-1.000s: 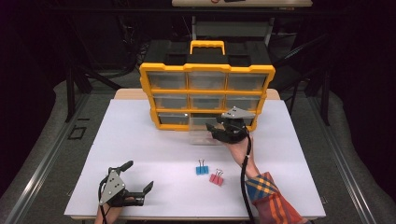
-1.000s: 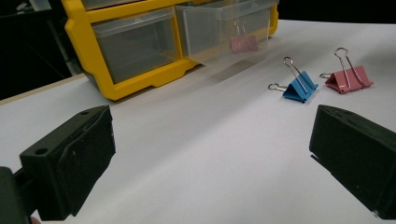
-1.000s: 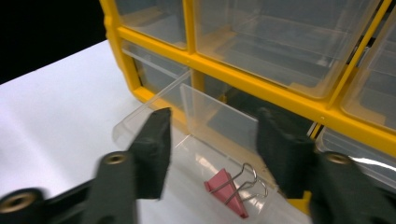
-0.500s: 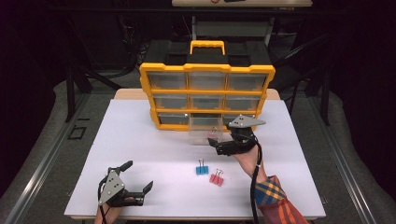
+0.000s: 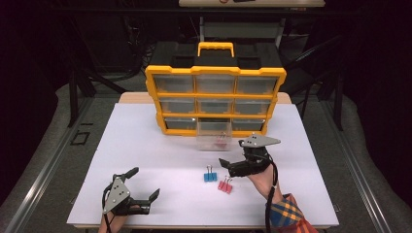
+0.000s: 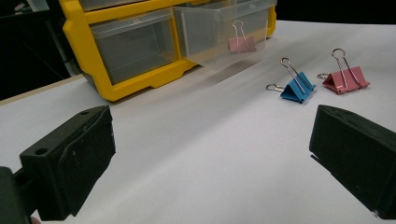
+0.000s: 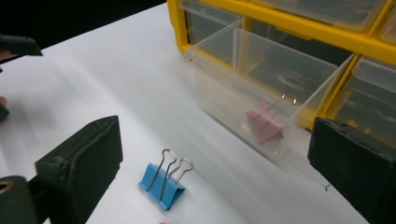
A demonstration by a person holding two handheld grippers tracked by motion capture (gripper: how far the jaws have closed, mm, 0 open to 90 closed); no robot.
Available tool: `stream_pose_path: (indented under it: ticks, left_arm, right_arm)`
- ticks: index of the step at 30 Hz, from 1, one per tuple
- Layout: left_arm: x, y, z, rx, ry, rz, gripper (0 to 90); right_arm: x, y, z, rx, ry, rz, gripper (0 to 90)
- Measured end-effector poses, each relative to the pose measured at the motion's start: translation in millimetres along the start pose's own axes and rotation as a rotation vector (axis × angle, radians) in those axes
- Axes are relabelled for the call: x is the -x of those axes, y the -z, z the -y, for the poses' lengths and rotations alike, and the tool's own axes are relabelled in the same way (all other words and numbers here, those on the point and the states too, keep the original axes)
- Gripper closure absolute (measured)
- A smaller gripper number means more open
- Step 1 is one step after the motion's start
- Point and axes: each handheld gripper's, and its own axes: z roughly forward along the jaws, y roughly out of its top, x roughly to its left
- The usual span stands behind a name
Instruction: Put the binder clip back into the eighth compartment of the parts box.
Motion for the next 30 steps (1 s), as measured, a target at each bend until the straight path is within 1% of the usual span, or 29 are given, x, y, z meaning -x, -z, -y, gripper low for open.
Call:
stream_pose_path:
  ticks: [2,8,13,17,21,25,28,30]
  left_arm:
    - [-0.1,-0.2,0.2,-0.002,-0.001,0.000,0.1]
    - [1.0,-0.5,0.1,-0.003,0.002,0.001,0.1]
    - [0.8,-1.0,-0.1,-0.005,-0.001,0.001,0.1]
    - [0.7,-0.7,-0.1,-0.003,0.001,0.000,0.1]
    - [0.4,-0.8,0.2,-0.006,-0.003,0.000,0.1]
    - [0.7,-1.3,0.2,-0.007,-0.003,0.001,0.1]
    - [0.7,-0.7,-0.1,-0.005,-0.002,0.001,0.1]
    - [0.5,-0.5,0.1,-0.006,-0.001,-0.001,0.1]
  right_arm:
    - [-2.6,2.6,3.4,-0.006,-0.005,-0.009,2.2]
    - [-11.8,9.2,17.6,-0.020,0.003,-0.015,0.1]
    - [-12.6,14.6,26.3,-0.018,-0.031,-0.036,0.0]
    - [-14.4,15.9,32.2,-0.020,-0.031,-0.035,0.0]
    - [-15.9,16.0,36.5,-0.034,-0.034,-0.037,0.0]
    - [-20.3,15.4,43.4,-0.064,-0.035,-0.051,0.0]
    - [-23.8,14.6,46.9,-0.080,-0.025,-0.050,0.0]
    - [-24.3,13.6,50.0,-0.089,-0.030,-0.053,0.0]
